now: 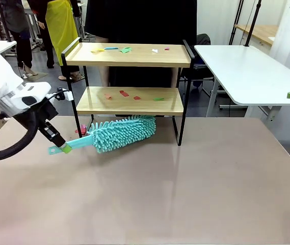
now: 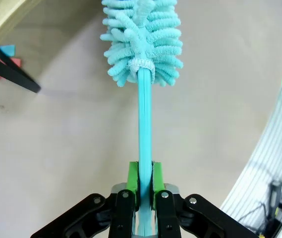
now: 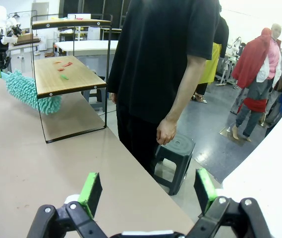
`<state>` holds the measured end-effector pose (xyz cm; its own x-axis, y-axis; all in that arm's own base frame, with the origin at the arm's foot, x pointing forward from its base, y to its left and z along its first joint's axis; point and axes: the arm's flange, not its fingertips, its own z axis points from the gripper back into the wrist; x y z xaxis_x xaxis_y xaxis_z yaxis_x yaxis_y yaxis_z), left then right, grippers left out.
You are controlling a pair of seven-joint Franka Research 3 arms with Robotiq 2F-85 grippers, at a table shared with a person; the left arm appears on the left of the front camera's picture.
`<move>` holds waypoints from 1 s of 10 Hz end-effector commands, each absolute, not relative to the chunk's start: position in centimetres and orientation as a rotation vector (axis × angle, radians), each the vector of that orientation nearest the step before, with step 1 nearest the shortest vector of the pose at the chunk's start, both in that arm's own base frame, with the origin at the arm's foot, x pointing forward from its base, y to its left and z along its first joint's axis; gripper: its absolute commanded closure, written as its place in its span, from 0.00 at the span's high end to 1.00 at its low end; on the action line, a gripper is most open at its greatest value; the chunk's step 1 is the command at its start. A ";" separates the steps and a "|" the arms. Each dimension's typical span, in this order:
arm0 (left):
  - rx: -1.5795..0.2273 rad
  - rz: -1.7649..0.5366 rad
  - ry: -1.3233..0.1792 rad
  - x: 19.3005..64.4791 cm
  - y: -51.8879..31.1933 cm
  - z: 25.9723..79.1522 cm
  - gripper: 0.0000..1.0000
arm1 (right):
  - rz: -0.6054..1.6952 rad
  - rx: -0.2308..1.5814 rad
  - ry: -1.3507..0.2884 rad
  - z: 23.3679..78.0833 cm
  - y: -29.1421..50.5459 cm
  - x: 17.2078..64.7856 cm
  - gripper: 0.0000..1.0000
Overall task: Clean the shelf.
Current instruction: Clean the specific section of the Shelf indicated by the human with the Duster.
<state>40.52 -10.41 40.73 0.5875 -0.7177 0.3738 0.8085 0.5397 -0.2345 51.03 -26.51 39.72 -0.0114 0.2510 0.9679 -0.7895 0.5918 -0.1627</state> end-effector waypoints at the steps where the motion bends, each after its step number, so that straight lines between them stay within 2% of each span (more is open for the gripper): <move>1: -0.478 -1.032 -0.219 40.9 -9.9 42.5 0.13 | 0.875 0.498 -1.324 40.4 -26.0 51.0 1.00; 3: -0.523 -1.074 -0.175 40.9 -8.0 44.2 0.13 | 0.875 0.498 -1.324 40.4 -26.0 51.0 1.00; 4: -0.488 -1.113 -0.134 40.7 -6.6 45.1 0.13 | 0.875 0.498 -1.324 40.4 -26.0 51.0 1.00; 10: -0.037 -1.288 0.022 38.0 1.0 59.3 0.13 | 0.875 0.498 -1.324 40.4 -26.0 51.0 1.00</move>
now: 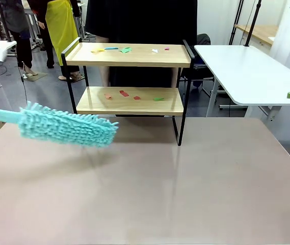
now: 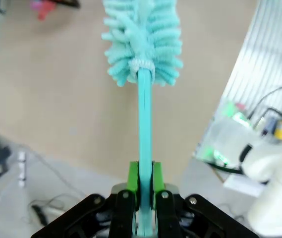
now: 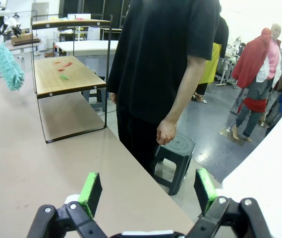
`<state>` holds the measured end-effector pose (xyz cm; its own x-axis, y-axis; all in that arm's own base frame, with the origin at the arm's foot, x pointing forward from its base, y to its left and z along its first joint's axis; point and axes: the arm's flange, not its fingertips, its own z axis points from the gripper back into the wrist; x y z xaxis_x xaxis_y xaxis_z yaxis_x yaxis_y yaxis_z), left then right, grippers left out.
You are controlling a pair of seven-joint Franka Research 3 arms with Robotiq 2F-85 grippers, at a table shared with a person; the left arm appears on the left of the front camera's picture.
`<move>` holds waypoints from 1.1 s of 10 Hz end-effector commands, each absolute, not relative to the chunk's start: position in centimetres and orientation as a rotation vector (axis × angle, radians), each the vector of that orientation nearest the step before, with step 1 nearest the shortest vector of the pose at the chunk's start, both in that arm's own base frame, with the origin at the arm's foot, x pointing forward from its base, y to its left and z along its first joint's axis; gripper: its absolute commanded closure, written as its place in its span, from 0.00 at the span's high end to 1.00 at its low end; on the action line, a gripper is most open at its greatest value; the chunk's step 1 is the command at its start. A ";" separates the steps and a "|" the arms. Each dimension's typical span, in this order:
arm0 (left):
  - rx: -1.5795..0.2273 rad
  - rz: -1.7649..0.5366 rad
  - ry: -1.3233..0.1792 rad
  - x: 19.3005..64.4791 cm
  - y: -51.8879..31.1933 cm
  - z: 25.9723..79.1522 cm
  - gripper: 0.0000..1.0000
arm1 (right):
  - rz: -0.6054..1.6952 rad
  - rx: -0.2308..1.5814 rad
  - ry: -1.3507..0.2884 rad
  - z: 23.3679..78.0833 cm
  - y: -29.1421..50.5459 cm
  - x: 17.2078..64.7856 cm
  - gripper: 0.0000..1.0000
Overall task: Clean the shelf.
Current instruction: Clean the specific section of the Shelf indicated by the human with the Duster.
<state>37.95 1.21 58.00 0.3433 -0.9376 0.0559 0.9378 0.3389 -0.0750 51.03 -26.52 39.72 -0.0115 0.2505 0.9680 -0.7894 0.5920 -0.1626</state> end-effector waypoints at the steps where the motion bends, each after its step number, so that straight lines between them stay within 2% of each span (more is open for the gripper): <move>1: 0.051 -1.316 0.085 37.4 0.9 61.5 0.13 | 0.875 0.498 -1.324 40.4 -26.0 51.0 1.00; 2: 0.165 -1.366 0.152 36.1 0.5 64.3 0.13 | 0.875 0.498 -1.324 40.4 -26.0 51.0 1.00; 4: 0.352 -1.557 0.194 33.4 -1.1 67.7 0.13 | 0.875 0.498 -1.324 40.4 -26.0 51.0 1.00; 6: 0.433 -1.602 0.337 32.4 -2.9 68.6 0.13 | 0.875 0.498 -1.324 40.4 -26.0 51.0 1.00; 8: 0.503 -1.638 0.352 31.5 -4.1 68.5 0.13 | 0.875 0.498 -1.324 40.4 -26.0 51.0 1.00; 9: 0.594 -1.584 0.301 30.9 -4.3 68.1 0.13 | 0.875 0.498 -1.324 40.4 -26.0 51.0 1.00; 10: 0.461 -1.619 0.336 31.8 -4.7 68.9 0.13 | 0.875 0.498 -1.324 40.4 -26.0 51.0 1.00; 11: 0.461 -1.619 0.336 31.8 -4.7 68.9 0.13 | 0.875 0.498 -1.324 40.4 -26.0 51.0 1.00</move>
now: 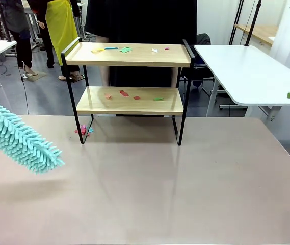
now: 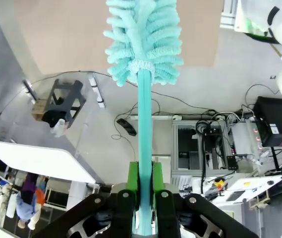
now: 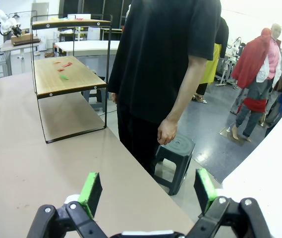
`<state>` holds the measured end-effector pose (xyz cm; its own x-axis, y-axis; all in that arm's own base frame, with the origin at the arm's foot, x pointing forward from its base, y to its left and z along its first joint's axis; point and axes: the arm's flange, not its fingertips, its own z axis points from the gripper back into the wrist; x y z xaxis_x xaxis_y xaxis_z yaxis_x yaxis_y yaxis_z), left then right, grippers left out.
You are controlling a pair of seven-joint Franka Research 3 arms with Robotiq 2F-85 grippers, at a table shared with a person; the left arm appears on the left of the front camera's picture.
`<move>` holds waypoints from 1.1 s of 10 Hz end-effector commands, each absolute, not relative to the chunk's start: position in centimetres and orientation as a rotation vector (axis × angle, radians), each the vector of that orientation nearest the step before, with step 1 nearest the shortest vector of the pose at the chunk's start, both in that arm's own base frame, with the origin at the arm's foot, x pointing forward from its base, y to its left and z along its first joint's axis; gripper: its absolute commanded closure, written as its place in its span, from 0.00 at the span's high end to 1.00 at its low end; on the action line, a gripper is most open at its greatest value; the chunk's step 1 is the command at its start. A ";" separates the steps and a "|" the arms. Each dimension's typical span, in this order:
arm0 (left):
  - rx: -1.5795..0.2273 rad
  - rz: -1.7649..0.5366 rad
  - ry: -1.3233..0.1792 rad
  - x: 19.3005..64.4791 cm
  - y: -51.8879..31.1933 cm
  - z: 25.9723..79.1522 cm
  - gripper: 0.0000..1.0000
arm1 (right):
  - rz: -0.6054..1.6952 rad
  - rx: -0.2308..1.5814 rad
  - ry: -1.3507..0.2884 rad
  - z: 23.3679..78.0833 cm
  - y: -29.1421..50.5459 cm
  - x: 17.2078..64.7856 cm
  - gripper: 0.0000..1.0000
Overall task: Clean the shelf.
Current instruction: Clean the specific section of the Shelf indicated by the human with the Duster.
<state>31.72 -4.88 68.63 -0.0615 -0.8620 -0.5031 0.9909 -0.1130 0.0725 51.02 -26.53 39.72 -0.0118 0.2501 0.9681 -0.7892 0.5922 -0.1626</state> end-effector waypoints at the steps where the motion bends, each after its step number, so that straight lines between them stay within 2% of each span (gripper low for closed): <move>1: 0.461 -1.619 0.336 31.8 -4.7 68.9 0.13 | 0.875 0.498 -1.324 40.4 -26.0 51.0 1.00; 11: 0.461 -1.619 0.336 31.8 -4.7 68.9 0.13 | 0.875 0.498 -1.324 40.4 -26.0 51.0 1.00</move>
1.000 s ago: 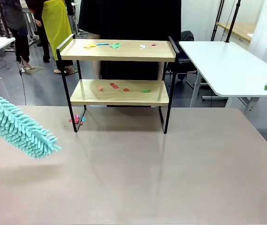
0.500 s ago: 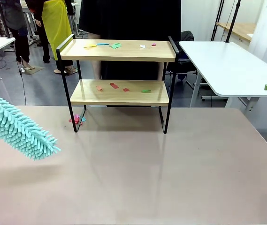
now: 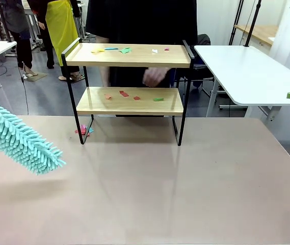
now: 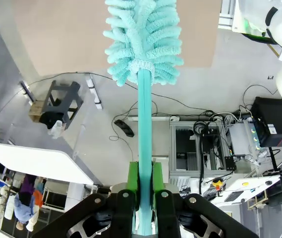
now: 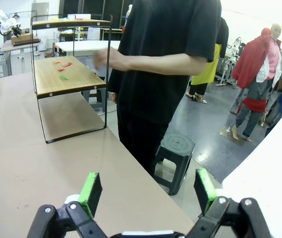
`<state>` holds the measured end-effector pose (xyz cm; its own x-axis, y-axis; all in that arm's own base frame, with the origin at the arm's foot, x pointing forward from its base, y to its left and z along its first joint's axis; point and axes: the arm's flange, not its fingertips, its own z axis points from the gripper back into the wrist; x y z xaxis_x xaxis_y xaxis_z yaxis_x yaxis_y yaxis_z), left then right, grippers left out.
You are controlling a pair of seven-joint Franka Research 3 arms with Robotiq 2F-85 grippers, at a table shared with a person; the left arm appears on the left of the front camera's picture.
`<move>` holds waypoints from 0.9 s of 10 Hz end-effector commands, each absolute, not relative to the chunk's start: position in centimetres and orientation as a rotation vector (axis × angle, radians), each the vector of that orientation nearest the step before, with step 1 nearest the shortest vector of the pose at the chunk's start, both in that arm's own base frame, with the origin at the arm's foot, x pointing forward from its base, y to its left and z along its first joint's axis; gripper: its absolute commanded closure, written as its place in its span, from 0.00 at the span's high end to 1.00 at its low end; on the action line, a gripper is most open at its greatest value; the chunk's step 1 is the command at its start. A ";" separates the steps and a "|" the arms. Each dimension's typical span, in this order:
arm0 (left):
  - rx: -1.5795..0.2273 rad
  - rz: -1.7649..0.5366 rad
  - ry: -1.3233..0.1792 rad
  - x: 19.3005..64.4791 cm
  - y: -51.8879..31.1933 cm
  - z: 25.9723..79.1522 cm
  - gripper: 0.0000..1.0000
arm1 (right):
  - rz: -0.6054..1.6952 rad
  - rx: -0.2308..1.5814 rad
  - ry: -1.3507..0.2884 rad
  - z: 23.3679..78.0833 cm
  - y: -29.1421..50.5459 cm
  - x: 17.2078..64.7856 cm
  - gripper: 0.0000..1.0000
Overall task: Clean the shelf.
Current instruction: Clean the specific section of the Shelf indicated by the human with the Duster.
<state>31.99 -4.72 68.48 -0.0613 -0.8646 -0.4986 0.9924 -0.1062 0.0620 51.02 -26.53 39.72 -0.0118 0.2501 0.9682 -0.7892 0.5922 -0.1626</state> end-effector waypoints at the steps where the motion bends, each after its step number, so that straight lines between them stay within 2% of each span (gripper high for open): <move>1: 0.461 -1.619 0.336 31.8 -4.7 68.9 0.13 | 0.875 0.498 -1.324 40.4 -26.0 51.0 1.00; 9: 0.461 -1.619 0.336 31.8 -4.7 68.9 0.13 | 0.875 0.498 -1.324 40.4 -26.0 51.0 1.00</move>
